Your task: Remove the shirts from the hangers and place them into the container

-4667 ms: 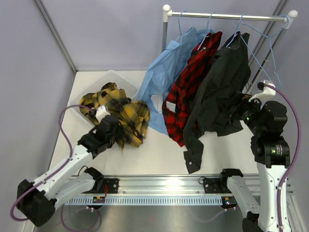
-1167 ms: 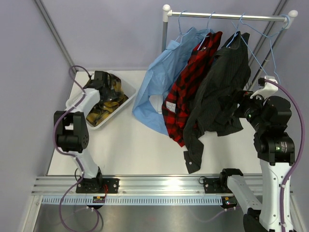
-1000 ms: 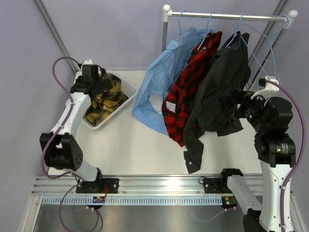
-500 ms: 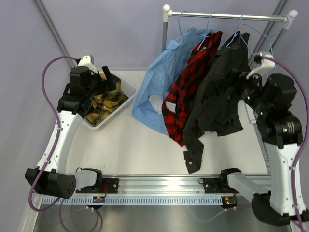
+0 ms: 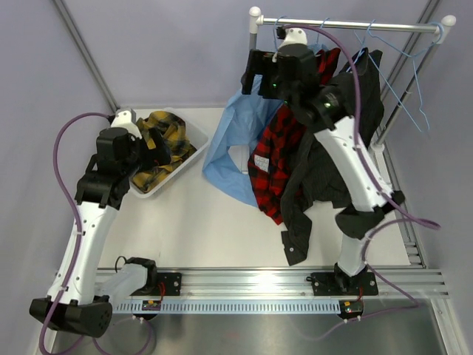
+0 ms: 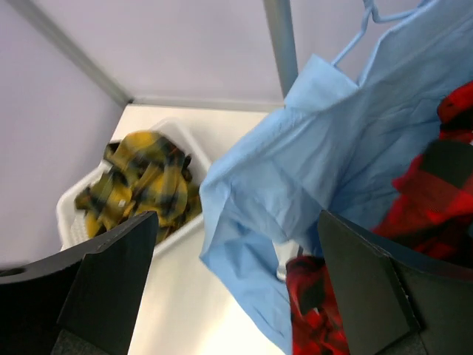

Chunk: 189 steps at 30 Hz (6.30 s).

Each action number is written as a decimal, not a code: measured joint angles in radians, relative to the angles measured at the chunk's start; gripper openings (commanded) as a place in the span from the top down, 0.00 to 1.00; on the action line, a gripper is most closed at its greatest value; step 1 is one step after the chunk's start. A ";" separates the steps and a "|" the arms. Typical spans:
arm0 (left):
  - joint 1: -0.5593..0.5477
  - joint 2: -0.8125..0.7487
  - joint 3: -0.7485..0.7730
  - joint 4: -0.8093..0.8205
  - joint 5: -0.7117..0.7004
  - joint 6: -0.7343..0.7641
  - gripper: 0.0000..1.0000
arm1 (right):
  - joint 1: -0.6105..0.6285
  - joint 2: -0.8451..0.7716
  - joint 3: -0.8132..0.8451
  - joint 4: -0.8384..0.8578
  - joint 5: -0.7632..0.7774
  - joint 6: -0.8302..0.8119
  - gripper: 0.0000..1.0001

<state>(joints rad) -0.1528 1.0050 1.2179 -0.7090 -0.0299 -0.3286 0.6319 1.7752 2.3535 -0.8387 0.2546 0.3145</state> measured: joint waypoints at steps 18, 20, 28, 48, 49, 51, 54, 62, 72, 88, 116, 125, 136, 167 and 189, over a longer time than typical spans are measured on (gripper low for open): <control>0.000 -0.070 -0.082 -0.039 0.042 -0.003 0.01 | 0.027 0.383 0.192 0.138 0.430 0.135 0.05; 0.000 -0.070 -0.083 -0.043 0.048 -0.003 0.01 | 0.027 0.388 0.165 0.167 0.439 0.134 0.08; 0.000 -0.070 -0.089 -0.046 0.061 -0.004 0.01 | 0.020 0.375 0.031 0.208 0.452 0.127 0.33; 0.000 -0.067 -0.091 -0.046 0.074 -0.004 0.01 | -0.080 0.055 -0.230 0.186 0.324 0.086 0.57; 0.000 -0.067 -0.091 -0.046 0.074 -0.004 0.01 | -0.087 0.055 -0.238 0.184 0.313 0.086 0.57; 0.000 -0.067 -0.091 -0.046 0.074 -0.004 0.01 | -0.098 0.055 -0.253 0.179 0.291 0.086 0.56; 0.000 -0.066 -0.091 -0.046 0.076 -0.004 0.01 | -0.106 0.055 -0.267 0.163 0.254 0.088 0.56; 0.000 -0.066 -0.091 -0.046 0.079 -0.003 0.01 | -0.110 0.060 -0.254 0.140 0.197 0.082 0.96; 0.000 -0.056 -0.089 -0.046 0.080 -0.003 0.01 | -0.114 0.031 -0.209 0.088 0.146 -0.057 1.00; 0.000 -0.041 -0.070 -0.047 0.080 -0.003 0.01 | -0.115 -0.380 -0.431 0.031 0.029 -0.158 1.00; -0.003 0.064 0.131 -0.052 0.266 0.064 0.01 | -0.117 -0.702 -0.251 -0.317 -0.618 -0.220 1.00; -0.003 0.058 0.144 -0.050 0.254 0.058 0.01 | -0.117 -0.666 -0.202 -0.195 -0.798 -0.167 1.00; -0.003 -0.050 0.167 -0.053 0.253 0.059 0.01 | -0.117 -0.634 -0.429 -0.037 -0.931 -0.157 1.00; -0.654 0.378 0.602 0.055 -0.010 0.031 0.39 | -0.090 -0.580 -0.908 0.104 -0.894 -0.157 1.00; -0.673 0.426 0.595 0.069 -0.304 0.092 1.00 | -0.081 -0.653 -0.793 0.087 -0.743 -0.146 0.21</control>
<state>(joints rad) -0.8253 1.4307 1.8130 -0.6395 -0.3344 -0.2367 0.5507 1.1217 1.5608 -0.7521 -0.4889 0.1688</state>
